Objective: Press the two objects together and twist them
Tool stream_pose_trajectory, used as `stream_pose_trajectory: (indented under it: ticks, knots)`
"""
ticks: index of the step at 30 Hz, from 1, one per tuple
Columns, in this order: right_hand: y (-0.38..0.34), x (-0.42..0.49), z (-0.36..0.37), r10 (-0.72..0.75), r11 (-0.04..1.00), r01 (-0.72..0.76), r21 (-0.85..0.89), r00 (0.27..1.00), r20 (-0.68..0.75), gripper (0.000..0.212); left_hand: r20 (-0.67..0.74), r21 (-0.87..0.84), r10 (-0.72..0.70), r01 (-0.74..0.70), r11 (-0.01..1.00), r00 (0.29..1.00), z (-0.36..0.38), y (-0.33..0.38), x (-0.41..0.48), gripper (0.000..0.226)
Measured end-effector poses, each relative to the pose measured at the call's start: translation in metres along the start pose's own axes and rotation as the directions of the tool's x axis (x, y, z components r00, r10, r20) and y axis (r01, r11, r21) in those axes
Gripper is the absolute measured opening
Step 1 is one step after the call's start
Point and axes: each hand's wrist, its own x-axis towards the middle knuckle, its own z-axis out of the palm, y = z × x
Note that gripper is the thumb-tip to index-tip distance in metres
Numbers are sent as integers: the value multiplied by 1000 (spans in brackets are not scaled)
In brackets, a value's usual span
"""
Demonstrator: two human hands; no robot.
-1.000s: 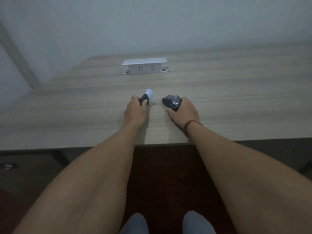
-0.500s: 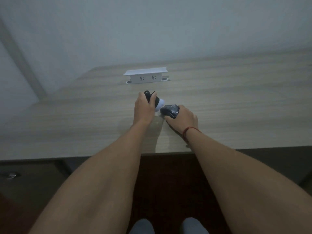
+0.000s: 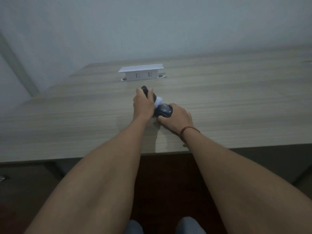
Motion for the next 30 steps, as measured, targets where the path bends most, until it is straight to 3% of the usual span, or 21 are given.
stream_pose_trajectory:
  ticks: [4,7,11,13,15,19,24,30]
  knots:
    - [1,2,3,-8,1000,8,8,1000,13,50,-23,75,-73,74,994,997,3,-9,-7,39]
    - [2,2,1,-17,1000,17,-4,1000,14,54,3,193,-49,48,980,999,-6,-12,3,39]
    - [2,1,0,-13,1000,13,5,1000,14,53,38,80,-28,25,996,999,-7,-16,0,39]
    - [3,1,1,-5,1000,4,24,1000,25,56,39,103,-39,35,994,998,-6,-26,-8,37]
    - [3,0,1,1,1000,-2,26,1000,27,58,23,124,-25,22,992,999,-8,-27,-9,35]
    - [1,1,1,8,1000,-8,24,1000,6,57,-46,-14,-8,7,1000,999,-3,-8,-3,36]
    - [1,1,2,11,999,-11,32,1000,1,57,11,205,-73,70,976,997,0,-13,-3,38]
    - [0,1,3,26,999,-26,31,1000,-1,50,56,-40,-35,37,999,998,3,0,-6,39]
